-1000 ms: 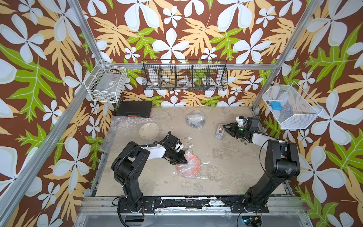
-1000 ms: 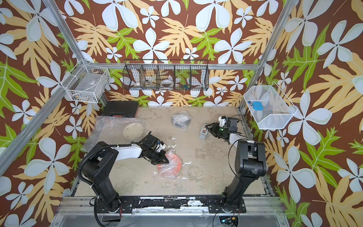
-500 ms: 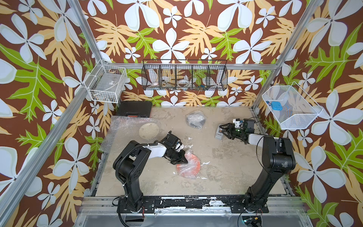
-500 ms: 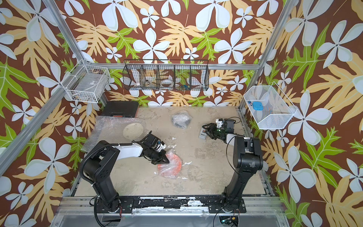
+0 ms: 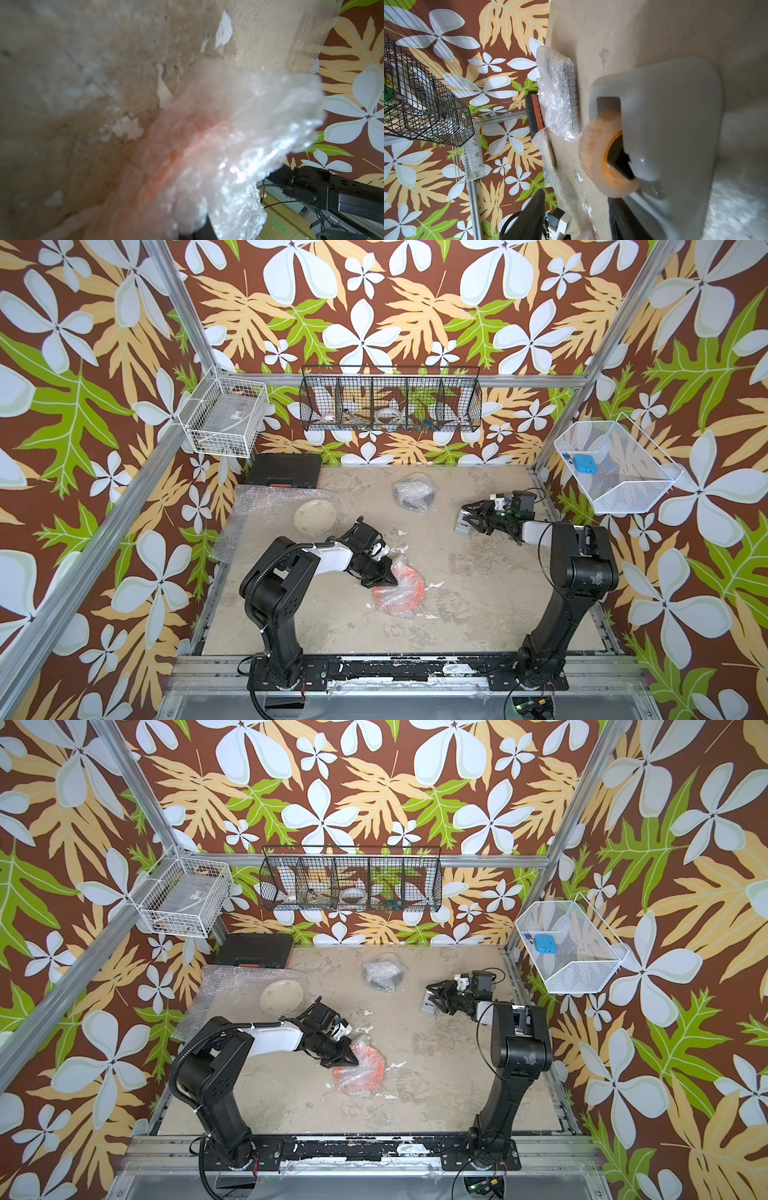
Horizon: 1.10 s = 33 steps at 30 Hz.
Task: Wrap dinner plates in bubble wrap
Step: Pull the tape from the tape cutter.
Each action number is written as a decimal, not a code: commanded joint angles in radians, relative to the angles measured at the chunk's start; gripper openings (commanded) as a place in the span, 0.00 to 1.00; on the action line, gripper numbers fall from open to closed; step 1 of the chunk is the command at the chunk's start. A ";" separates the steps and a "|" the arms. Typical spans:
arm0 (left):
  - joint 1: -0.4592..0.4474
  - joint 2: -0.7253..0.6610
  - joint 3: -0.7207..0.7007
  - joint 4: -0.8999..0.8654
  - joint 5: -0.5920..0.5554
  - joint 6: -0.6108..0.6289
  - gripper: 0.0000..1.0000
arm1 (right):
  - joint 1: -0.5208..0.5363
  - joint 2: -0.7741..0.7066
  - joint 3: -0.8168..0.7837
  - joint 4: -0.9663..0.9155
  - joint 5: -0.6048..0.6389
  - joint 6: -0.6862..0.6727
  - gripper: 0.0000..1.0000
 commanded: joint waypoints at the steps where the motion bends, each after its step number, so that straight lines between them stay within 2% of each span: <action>1: -0.001 0.009 -0.003 -0.074 -0.107 0.012 0.05 | 0.001 0.004 0.004 0.006 0.009 0.001 0.50; 11: -0.001 0.007 -0.006 -0.074 -0.108 0.012 0.05 | 0.001 0.047 0.011 0.036 0.008 0.017 0.50; 33: -0.001 0.004 -0.010 -0.071 -0.109 0.010 0.05 | 0.000 0.055 0.010 0.045 0.006 0.019 0.11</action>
